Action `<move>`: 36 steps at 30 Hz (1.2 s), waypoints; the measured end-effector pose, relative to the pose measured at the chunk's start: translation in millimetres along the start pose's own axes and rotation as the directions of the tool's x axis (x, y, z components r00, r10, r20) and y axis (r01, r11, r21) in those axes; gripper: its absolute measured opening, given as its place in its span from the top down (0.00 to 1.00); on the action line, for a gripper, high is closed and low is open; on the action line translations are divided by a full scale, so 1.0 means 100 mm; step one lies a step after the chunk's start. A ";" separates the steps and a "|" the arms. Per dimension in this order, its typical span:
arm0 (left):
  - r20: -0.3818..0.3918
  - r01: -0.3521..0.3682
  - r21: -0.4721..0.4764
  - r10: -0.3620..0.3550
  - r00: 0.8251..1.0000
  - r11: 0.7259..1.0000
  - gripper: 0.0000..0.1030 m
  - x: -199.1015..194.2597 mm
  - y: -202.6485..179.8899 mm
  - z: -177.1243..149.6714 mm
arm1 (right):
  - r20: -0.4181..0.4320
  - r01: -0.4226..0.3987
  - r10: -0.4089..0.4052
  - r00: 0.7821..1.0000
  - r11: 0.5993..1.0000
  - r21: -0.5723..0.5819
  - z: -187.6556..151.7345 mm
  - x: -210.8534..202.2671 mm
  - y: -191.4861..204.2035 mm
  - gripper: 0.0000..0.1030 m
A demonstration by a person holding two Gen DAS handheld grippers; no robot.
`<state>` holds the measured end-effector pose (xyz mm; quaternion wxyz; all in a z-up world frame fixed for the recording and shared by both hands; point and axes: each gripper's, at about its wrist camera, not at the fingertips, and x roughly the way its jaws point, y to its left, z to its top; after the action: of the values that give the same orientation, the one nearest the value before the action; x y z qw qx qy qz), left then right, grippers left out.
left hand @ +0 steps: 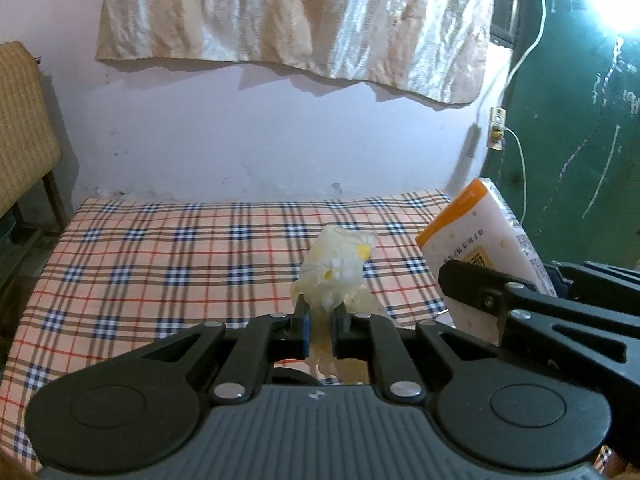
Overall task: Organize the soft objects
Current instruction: 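Lift and carry the medicine box and plastic bag with both tools toward the tray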
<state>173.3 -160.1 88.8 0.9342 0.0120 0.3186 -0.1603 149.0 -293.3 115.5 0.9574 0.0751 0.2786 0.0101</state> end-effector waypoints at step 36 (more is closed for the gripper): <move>-0.067 0.118 0.165 -0.108 0.992 0.979 0.88 0.17 -1.17 -0.28 | -0.012 0.136 -0.136 0.991 0.984 0.118 -0.37 -0.52 -1.33 0.72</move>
<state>133.4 -272.1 66.1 0.9095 0.0774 0.3312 -0.2389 81.9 -422.6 92.5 0.9493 0.1124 0.2849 -0.0716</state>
